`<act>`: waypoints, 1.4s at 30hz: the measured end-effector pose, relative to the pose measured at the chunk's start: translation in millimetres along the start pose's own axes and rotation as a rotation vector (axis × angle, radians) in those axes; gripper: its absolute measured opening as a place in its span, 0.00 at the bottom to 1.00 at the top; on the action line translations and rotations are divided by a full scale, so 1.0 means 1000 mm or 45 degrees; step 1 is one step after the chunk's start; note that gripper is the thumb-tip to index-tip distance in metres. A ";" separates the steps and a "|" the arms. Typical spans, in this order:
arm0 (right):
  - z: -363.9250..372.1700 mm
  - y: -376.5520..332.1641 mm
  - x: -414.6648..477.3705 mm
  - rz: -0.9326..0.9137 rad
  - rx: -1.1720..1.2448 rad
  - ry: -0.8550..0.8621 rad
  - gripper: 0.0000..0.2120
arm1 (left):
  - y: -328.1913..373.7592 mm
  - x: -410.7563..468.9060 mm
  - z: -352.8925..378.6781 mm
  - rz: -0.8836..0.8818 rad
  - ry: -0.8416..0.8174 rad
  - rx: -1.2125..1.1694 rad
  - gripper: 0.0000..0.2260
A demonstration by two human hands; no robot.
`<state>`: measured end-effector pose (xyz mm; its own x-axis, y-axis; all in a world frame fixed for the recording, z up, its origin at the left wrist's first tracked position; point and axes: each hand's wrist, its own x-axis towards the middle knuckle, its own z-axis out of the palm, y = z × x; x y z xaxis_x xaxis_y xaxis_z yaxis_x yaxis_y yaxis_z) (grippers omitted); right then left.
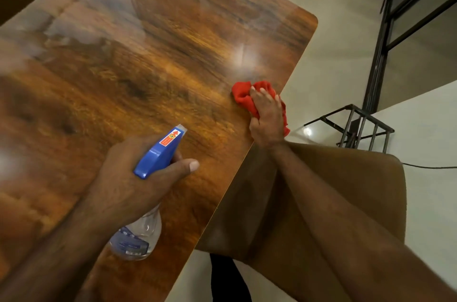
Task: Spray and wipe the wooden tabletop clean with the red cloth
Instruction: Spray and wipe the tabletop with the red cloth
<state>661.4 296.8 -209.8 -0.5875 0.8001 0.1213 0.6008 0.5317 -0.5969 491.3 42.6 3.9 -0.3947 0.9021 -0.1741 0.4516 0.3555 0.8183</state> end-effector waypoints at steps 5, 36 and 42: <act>0.025 -0.044 -0.073 -0.021 0.002 0.005 0.33 | -0.017 -0.071 -0.011 -0.036 0.070 -0.073 0.17; 0.134 -0.302 -0.520 -0.834 0.045 -0.632 0.28 | -0.105 -0.507 -0.052 -0.603 0.737 -0.186 0.12; 0.163 -0.325 -0.494 -1.128 0.053 -0.788 0.31 | -0.119 -0.562 -0.053 -0.770 0.872 -0.151 0.14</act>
<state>668.0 -316.8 -204.5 -0.9828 -0.1497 0.1082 -0.1843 0.8327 -0.5221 616.7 -519.7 33.3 -0.9415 0.2158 -0.2588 -0.0557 0.6578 0.7512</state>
